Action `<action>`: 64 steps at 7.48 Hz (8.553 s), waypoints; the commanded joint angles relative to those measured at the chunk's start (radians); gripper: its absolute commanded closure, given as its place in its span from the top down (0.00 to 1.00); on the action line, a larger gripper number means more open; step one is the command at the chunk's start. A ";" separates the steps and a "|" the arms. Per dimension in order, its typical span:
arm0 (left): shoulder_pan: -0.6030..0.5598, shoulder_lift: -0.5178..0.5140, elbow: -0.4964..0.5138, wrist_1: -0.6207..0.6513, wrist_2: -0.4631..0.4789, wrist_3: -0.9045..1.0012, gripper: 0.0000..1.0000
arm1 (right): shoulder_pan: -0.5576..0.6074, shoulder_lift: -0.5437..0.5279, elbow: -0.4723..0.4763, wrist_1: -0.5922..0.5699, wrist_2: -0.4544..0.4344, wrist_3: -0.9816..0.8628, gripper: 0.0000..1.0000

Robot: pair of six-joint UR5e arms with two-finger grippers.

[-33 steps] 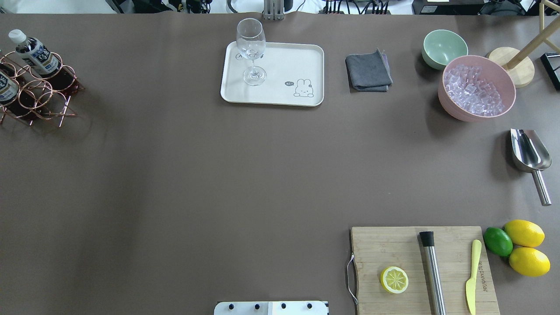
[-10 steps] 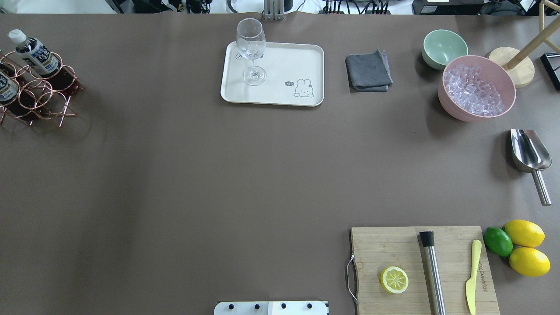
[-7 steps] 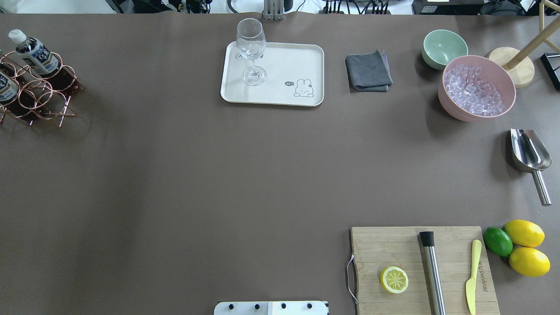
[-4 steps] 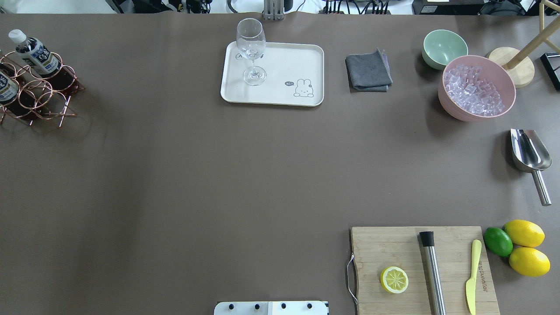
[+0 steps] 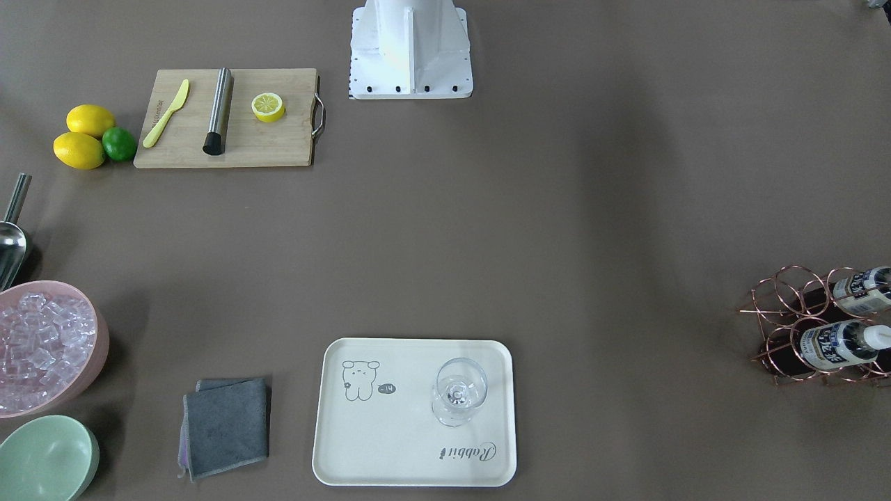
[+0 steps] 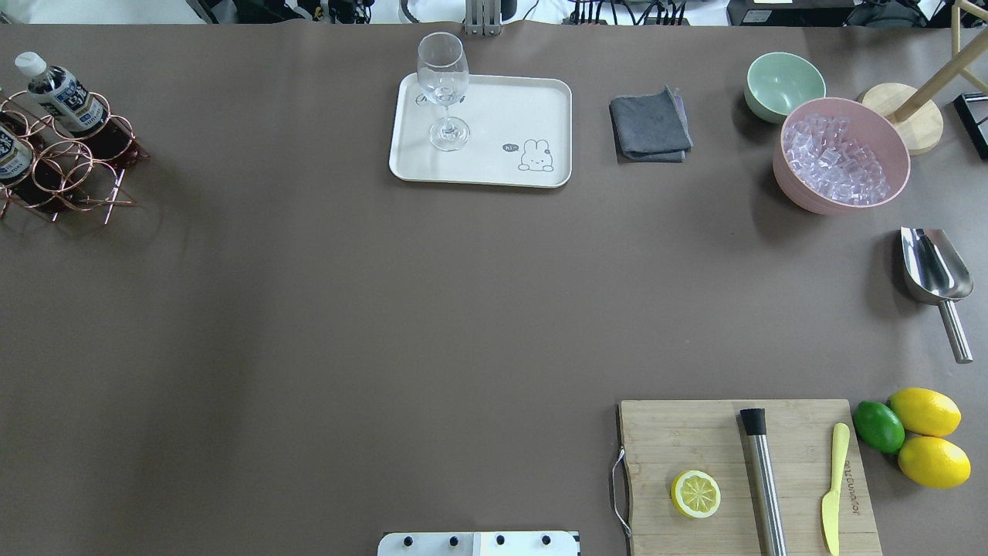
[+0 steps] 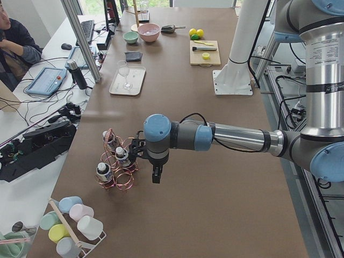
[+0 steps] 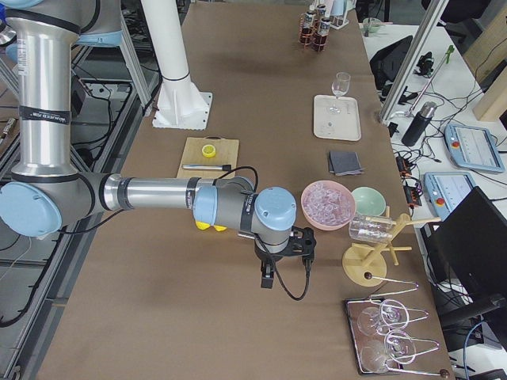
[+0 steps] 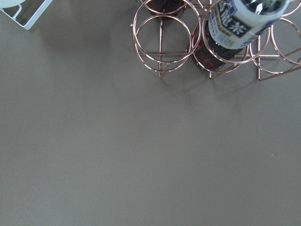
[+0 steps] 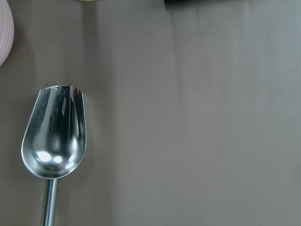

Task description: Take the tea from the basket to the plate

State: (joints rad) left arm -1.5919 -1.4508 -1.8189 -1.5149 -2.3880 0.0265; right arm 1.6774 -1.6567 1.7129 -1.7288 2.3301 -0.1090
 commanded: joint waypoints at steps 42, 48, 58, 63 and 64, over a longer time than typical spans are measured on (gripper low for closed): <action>0.429 -0.779 -0.174 0.308 0.052 0.680 0.00 | 0.025 0.000 -0.001 0.000 0.000 -0.003 1.00; 0.710 -0.911 -0.162 0.300 0.175 0.394 0.00 | 0.025 0.000 -0.001 0.000 0.000 -0.003 1.00; 0.937 -0.996 -0.155 0.300 0.329 0.199 0.00 | 0.025 -0.002 -0.002 0.000 -0.002 -0.002 1.00; 0.931 -0.985 -0.186 0.302 0.331 0.201 0.00 | 0.025 0.001 0.004 0.000 0.000 -0.005 1.00; 0.929 -0.984 -0.188 0.302 0.331 0.201 0.00 | 0.022 0.003 0.007 0.000 0.002 -0.002 1.00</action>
State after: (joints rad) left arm -0.6606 -2.4372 -1.9999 -1.2137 -2.0572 0.2270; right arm 1.7026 -1.6562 1.7145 -1.7288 2.3301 -0.1116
